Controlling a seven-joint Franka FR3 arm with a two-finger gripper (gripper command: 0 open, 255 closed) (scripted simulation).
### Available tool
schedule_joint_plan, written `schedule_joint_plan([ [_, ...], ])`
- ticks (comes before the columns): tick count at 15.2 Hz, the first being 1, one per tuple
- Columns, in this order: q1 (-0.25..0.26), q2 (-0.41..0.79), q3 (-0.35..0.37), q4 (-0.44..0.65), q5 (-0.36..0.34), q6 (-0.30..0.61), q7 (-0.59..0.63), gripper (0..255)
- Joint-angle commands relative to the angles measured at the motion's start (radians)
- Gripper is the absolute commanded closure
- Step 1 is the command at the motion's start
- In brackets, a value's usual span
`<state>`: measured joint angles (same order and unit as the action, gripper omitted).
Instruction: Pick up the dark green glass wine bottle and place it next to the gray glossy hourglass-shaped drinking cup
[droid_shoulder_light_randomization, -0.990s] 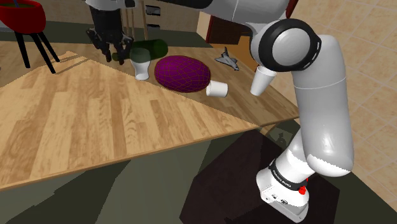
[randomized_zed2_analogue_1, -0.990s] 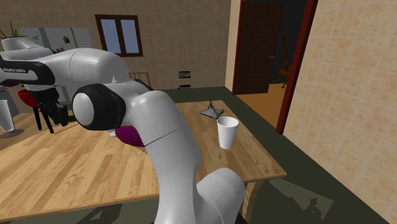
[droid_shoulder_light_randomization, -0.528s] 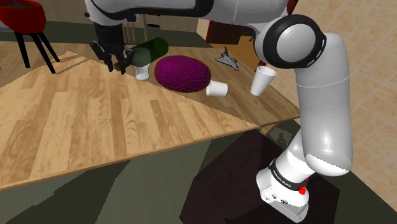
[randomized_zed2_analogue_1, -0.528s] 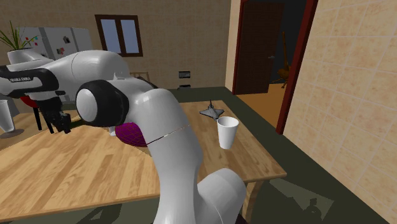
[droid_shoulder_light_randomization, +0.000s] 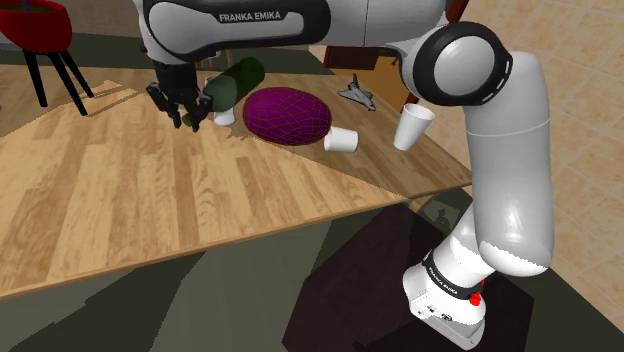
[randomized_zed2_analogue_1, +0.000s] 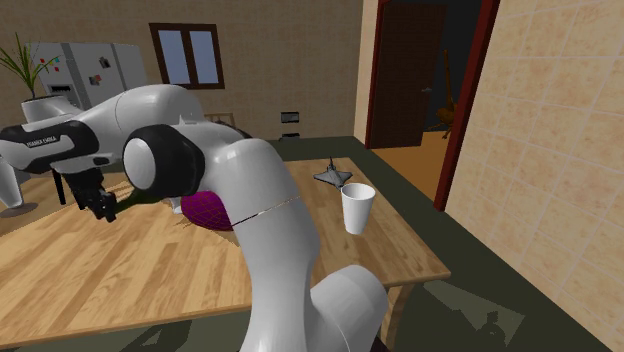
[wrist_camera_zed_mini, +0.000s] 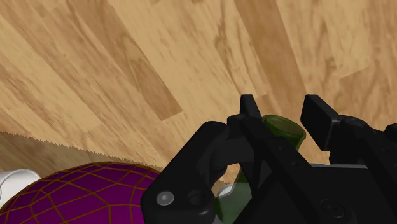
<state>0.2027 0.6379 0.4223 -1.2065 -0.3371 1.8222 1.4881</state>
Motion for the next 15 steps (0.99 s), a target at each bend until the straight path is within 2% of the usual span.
schedule_joint_plan([
  [1,-0.002,0.004,-0.001,-0.020,-0.003,0.024,0.004,255],
  [15,-0.011,0.048,-0.017,-0.139,-0.029,0.181,0.035,255],
])
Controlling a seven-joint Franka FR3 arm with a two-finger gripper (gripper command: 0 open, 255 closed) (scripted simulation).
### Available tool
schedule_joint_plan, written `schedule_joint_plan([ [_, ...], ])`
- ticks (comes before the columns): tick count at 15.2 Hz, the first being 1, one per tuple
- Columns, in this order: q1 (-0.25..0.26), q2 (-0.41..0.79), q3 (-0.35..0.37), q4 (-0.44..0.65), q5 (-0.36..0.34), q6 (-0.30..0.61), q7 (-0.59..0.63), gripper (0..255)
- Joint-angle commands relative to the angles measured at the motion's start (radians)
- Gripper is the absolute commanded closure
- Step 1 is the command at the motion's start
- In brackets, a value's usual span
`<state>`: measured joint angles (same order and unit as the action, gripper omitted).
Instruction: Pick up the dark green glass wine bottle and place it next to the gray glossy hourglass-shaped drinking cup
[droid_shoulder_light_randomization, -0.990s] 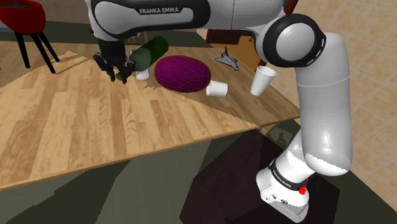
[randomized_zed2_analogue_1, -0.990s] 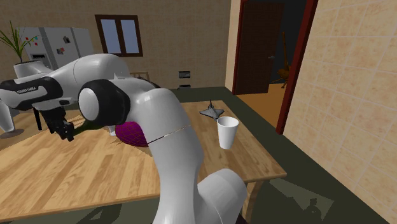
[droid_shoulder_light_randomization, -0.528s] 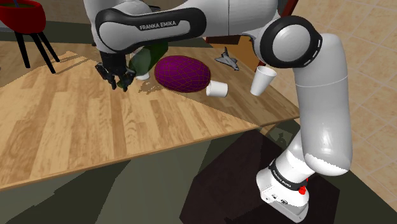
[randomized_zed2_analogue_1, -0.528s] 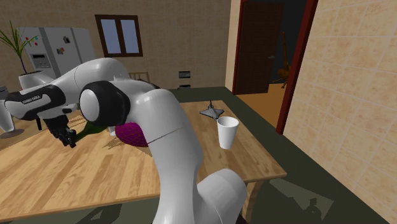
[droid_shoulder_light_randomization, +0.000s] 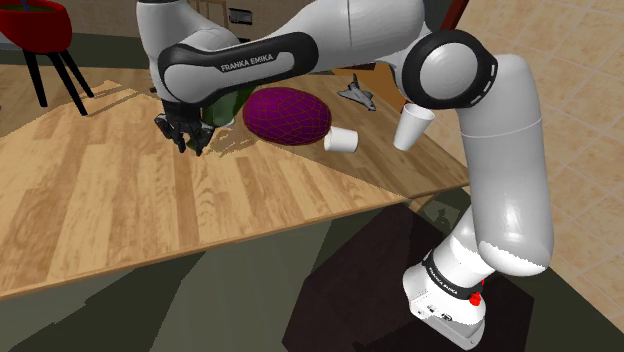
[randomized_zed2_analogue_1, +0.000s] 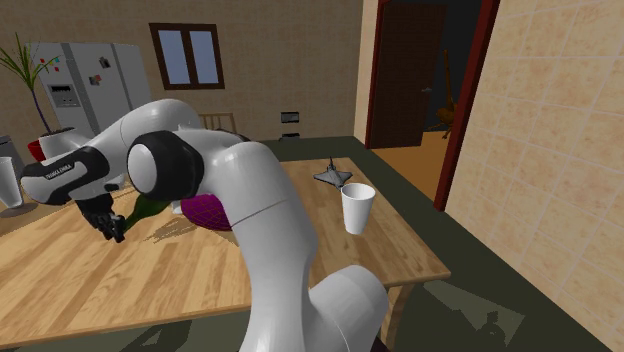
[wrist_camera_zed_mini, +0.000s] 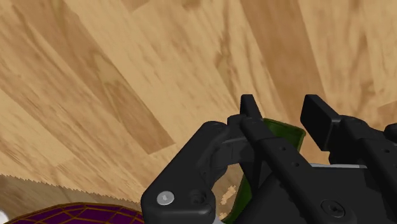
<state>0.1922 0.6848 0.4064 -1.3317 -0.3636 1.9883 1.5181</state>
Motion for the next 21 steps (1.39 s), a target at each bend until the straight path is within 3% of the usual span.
schedule_joint_plan([
  [1,0.000,0.009,-0.003,-0.023,-0.006,0.031,0.008,255],
  [9,0.000,0.009,-0.003,-0.023,-0.006,0.031,0.008,255],
  [10,0.000,0.009,-0.003,-0.023,-0.006,0.031,0.008,0],
  [15,0.000,0.009,-0.003,-0.023,-0.006,0.031,0.008,0],
  [19,0.004,-0.037,0.011,0.031,0.015,-0.065,-0.006,0],
  [21,0.004,-0.037,0.011,0.031,0.015,-0.065,-0.006,0],
])
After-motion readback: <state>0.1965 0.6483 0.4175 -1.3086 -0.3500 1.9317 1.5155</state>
